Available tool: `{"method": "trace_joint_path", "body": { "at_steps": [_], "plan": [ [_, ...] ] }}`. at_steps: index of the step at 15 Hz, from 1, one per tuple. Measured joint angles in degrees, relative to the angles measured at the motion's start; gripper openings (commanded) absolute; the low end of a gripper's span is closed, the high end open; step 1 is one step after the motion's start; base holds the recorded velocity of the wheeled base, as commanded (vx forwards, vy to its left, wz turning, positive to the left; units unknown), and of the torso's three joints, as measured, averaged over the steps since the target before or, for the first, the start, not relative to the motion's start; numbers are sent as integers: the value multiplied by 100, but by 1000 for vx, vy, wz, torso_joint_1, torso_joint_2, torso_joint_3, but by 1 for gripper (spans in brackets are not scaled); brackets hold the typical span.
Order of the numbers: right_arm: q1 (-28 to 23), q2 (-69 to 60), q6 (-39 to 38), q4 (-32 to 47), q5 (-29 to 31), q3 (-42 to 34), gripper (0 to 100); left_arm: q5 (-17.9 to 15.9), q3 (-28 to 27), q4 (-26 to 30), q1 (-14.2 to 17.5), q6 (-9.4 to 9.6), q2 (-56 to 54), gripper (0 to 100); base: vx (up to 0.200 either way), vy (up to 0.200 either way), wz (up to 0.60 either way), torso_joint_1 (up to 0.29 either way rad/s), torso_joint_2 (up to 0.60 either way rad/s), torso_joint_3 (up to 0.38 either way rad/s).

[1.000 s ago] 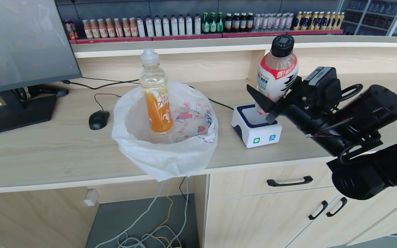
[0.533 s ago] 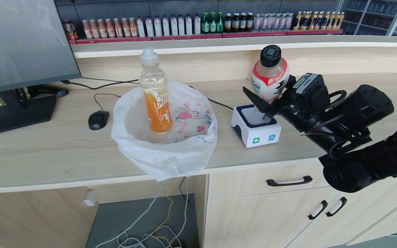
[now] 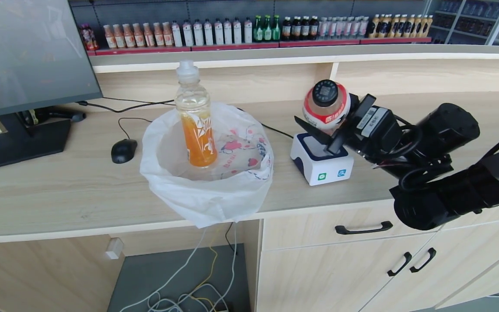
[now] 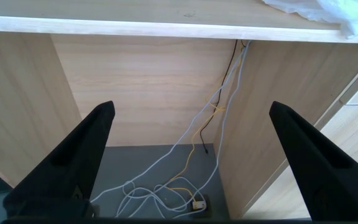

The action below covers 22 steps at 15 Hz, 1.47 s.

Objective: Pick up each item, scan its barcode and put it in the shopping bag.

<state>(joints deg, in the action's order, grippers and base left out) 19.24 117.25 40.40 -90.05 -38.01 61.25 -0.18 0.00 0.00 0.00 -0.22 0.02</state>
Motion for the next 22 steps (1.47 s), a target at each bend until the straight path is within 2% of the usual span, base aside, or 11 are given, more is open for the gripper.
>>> {"method": "trace_joint_path", "body": {
  "at_steps": [2,9,22],
  "plan": [
    [-118,50,145,11,-369,50,0,0,0,0,0,-2,0,100,0,0,0,0,0,0],
    [-188,91,174,9,-594,112,0,0,0,0,0,-2,0,100,0,0,0,0,0,0],
    [-205,190,233,13,-602,107,0,0,0,0,0,-2,0,100,0,0,0,0,0,0]
  ]
}}
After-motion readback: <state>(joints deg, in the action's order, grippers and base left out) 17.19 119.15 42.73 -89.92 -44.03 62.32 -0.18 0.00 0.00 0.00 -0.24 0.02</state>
